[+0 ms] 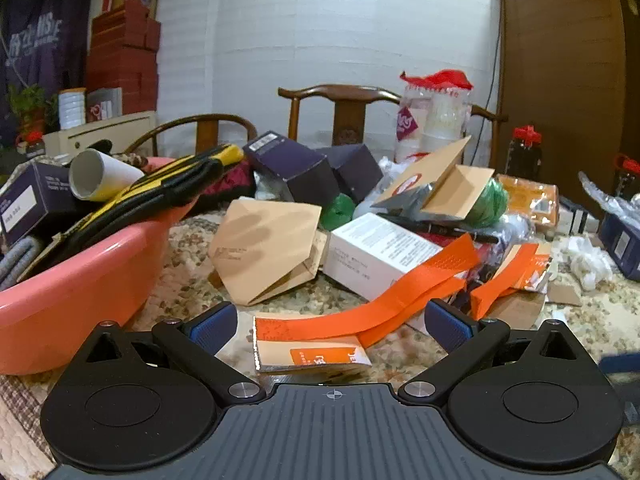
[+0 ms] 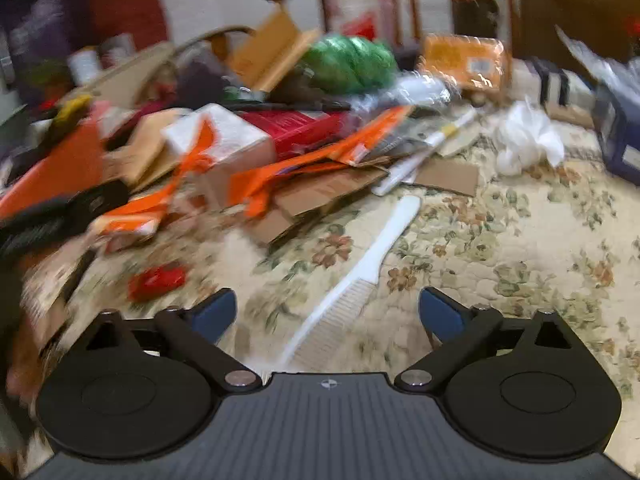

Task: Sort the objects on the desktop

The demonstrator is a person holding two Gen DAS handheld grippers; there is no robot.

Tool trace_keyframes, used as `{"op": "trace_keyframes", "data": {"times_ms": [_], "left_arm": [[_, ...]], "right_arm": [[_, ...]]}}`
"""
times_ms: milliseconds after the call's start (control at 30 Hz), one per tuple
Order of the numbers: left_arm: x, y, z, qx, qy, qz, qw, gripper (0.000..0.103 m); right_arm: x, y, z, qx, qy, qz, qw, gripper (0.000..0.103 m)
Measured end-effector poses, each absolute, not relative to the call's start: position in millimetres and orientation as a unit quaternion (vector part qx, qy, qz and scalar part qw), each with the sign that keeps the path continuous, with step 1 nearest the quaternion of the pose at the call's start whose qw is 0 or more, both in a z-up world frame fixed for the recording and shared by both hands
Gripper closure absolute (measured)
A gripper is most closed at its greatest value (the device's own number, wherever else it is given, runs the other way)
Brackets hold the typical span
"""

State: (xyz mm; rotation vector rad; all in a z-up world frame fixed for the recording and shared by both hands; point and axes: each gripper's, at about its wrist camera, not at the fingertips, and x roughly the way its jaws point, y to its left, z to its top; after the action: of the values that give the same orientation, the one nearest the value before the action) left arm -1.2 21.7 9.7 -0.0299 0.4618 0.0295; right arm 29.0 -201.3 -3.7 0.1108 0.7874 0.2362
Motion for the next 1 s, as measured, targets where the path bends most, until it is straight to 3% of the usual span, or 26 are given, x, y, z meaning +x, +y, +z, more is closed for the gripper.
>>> {"op": "trace_keyframes", "data": {"times_ms": [133,167,200,267,300,567,1000], "left_arm": [[-1,25,10,-0.019,0.226,0.02,0.974,0.0],[0,26,10,-0.021,0.227,0.021,0.973,0.0],[0,26,10,-0.024,0.228,0.02,0.973,0.0],[0,27,10,-0.029,0.229,0.015,0.973,0.0],[-1,26,10,-0.029,0.229,0.012,0.973,0.0],[-6,19,12,-0.018,0.221,-0.006,0.975,0.0],[-55,-3,9,0.037,0.256,-0.048,0.965,0.0]], "right_arm": [[34,-175,-3,-0.015,0.396,0.073,0.915,0.022],[29,-174,-2,-0.017,0.392,0.074,0.917,0.03],[24,-174,0,-0.024,0.389,0.076,0.918,0.047],[16,-178,2,-0.028,0.387,0.086,0.918,0.067],[13,-182,2,-0.021,0.386,0.083,0.918,0.07],[0,-199,2,0.004,0.37,0.1,0.923,0.08],[-28,-223,-5,-0.031,0.326,0.158,0.931,0.081]]}}
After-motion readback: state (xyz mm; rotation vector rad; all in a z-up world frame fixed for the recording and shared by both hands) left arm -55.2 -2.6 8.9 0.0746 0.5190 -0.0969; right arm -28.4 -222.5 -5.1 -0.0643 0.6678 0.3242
